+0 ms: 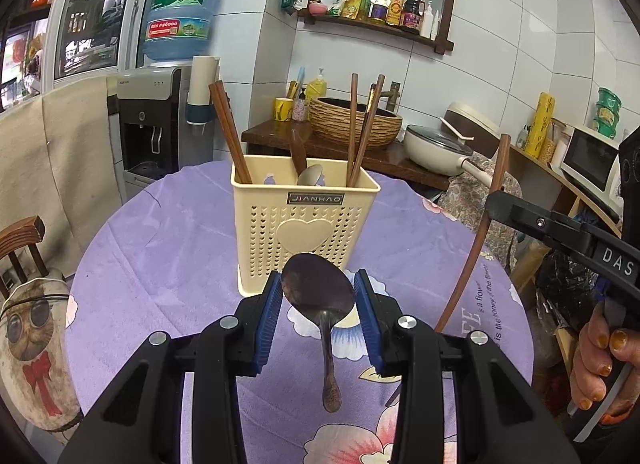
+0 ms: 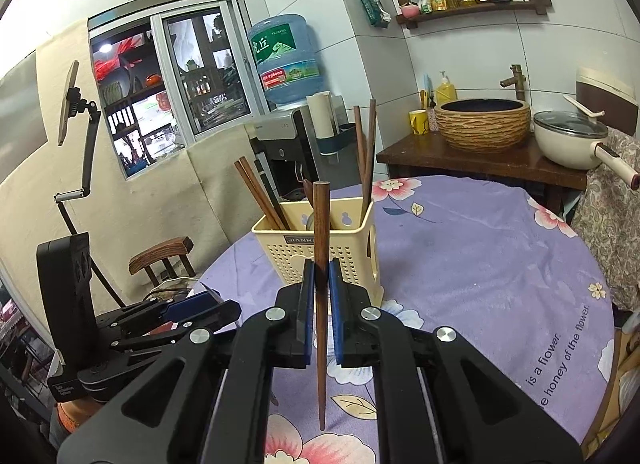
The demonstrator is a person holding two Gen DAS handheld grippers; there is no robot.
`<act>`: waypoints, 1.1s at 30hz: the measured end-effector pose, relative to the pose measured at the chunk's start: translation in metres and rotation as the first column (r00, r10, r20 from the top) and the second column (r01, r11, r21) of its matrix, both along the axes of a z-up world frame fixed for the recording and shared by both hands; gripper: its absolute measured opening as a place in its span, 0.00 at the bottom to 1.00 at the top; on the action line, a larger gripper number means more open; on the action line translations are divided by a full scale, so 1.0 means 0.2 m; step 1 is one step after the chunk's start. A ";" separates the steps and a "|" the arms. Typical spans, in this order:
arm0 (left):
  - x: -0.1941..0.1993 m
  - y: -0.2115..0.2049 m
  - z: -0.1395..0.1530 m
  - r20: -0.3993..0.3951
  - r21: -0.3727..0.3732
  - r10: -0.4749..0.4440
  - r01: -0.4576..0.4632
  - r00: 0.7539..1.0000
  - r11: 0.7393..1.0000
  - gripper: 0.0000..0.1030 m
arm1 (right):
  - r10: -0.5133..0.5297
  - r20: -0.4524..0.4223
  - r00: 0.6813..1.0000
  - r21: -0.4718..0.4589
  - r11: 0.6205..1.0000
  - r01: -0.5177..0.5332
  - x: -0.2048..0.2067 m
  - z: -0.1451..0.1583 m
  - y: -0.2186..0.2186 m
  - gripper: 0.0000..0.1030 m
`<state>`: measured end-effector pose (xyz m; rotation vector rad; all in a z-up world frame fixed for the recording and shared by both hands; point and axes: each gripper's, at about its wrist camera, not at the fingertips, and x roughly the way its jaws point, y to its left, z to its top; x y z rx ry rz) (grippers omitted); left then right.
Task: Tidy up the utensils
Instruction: 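Lift the spoon and chopstick and carry them above the cream holder with both tools, then drop the spoon and chopstick into the holder by opening both tools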
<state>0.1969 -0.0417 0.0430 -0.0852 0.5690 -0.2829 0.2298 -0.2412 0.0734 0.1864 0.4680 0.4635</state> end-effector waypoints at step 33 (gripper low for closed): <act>0.56 0.03 0.52 0.221 0.016 0.082 -0.088 0.972 0.996 0.35 | -0.120 0.215 0.969 0.006 0.993 0.122 0.58 0.54 0.15 0.08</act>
